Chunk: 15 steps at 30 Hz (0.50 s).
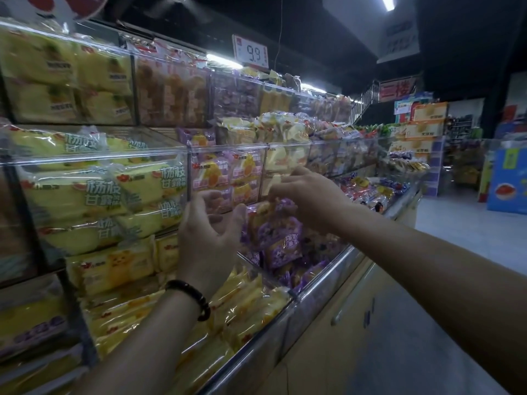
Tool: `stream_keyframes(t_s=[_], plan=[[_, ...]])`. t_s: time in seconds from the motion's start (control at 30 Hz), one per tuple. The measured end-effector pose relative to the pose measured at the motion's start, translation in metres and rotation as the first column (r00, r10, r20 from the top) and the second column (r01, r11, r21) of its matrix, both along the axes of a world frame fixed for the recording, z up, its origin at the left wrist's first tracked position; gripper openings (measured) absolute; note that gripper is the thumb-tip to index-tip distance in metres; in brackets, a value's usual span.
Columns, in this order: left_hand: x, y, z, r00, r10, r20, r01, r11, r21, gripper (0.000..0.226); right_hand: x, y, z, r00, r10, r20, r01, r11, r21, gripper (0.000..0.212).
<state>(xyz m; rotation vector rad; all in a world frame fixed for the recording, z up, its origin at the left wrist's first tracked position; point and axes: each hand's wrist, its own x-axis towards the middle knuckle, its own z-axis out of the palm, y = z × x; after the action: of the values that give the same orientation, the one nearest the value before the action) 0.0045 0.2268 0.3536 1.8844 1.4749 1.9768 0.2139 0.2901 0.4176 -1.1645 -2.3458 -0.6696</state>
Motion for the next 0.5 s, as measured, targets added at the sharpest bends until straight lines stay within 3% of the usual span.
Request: stream_keyframes(t_s=[0.1, 0.23, 0.4, 0.5], plan=[[0.0, 0.003, -0.001, 0.994, 0.093, 0.051, -0.092, 0.995, -0.025, 0.037, 0.01, 0.014, -0.013, 0.996, -0.092, -0.016, 0.09, 0.992, -0.083, 0.024], [0.004, 0.004, -0.004, 0.991, 0.089, 0.104, -0.084, 0.995, -0.055, 0.045, -0.01, 0.033, -0.042, 0.996, 0.006, -0.09, -0.036, 0.941, -0.338, 0.024], [0.006, 0.006, -0.004, 0.991, 0.088, 0.104, -0.083, 0.995, -0.054, 0.04, -0.05, 0.055, -0.083, 0.955, -0.017, -0.295, -0.095, 0.928, -0.361, 0.034], [0.006, 0.009, -0.007, 0.993, 0.094, 0.077, -0.089, 0.994, -0.065, 0.033, -0.057, 0.057, -0.095, 0.976, -0.041, -0.214, -0.04, 0.932, -0.361, 0.036]])
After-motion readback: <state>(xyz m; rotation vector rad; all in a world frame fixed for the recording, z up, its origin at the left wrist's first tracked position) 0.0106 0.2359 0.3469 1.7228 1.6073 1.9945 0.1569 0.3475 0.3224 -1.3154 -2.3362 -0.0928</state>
